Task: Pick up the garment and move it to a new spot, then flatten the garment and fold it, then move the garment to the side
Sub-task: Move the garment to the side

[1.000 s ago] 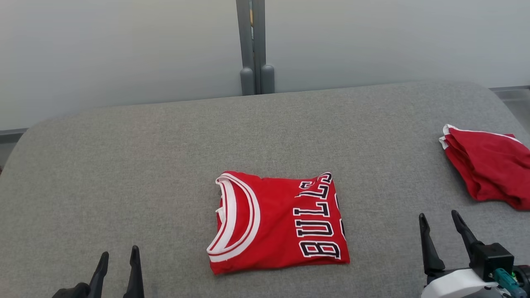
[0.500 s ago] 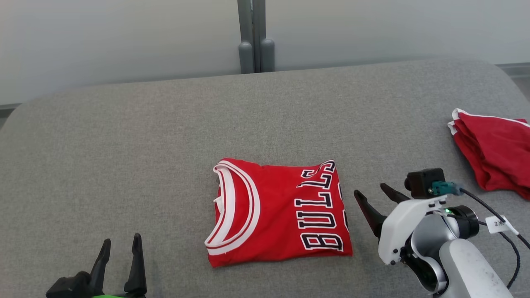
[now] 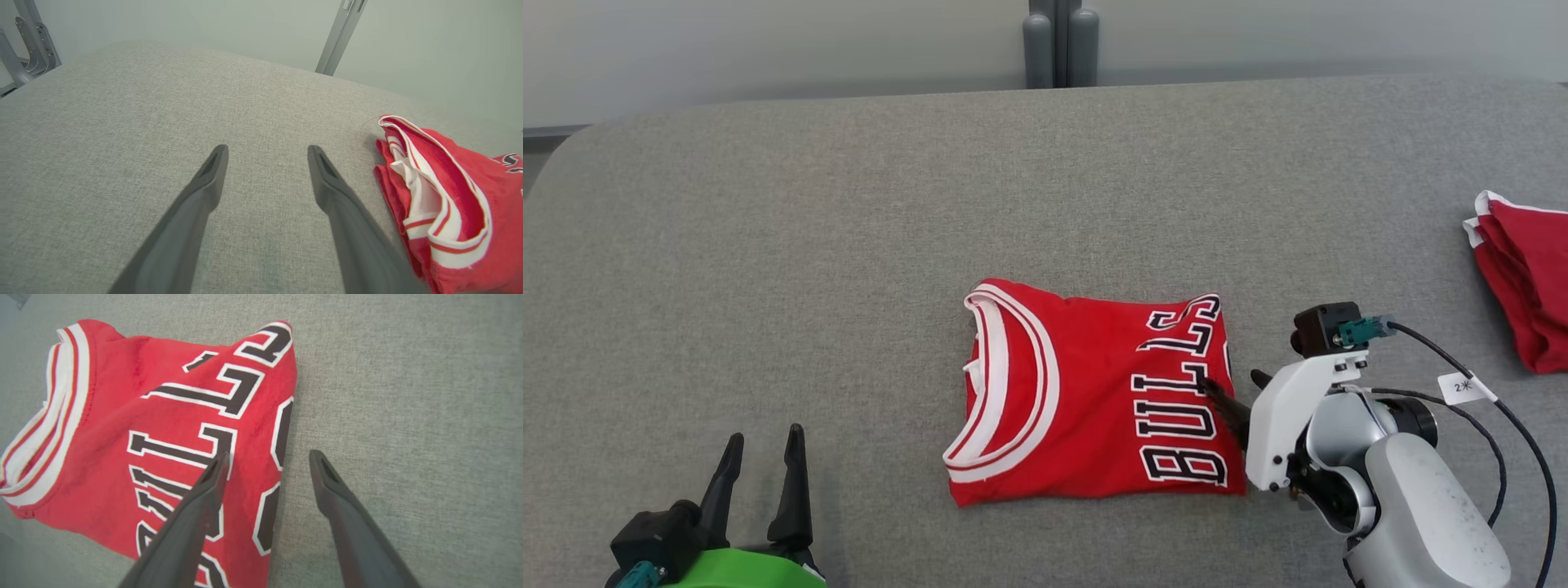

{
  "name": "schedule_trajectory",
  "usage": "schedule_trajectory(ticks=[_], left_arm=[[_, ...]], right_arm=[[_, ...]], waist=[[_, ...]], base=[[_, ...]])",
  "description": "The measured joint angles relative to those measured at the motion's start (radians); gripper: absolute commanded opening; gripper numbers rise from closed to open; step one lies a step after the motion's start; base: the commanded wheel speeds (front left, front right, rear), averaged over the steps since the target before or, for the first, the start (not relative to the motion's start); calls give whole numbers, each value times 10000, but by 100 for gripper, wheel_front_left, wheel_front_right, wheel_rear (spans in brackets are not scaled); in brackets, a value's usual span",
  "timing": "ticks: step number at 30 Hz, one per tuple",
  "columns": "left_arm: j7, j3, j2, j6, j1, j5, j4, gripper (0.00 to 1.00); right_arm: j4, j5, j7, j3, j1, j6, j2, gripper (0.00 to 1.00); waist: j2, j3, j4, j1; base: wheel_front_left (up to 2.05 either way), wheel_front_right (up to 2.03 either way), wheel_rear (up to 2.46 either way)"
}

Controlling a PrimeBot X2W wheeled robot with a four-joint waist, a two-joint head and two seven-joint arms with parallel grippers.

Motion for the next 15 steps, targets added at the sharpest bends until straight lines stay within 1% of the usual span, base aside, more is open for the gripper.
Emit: schedule_trajectory(ticks=[9,15], left_arm=[[0,-6,35,0,-81,4,2,100],[0,-36,35,0,-149,-4,0,100]], right_arm=[[986,10,182,-4,-297,0,157,100],[1384,483,109,48,-579,0,171,100]], waist=[[0,159,125,0],[0,198,133,0]], base=[[0,0,0],[0,0,0]])
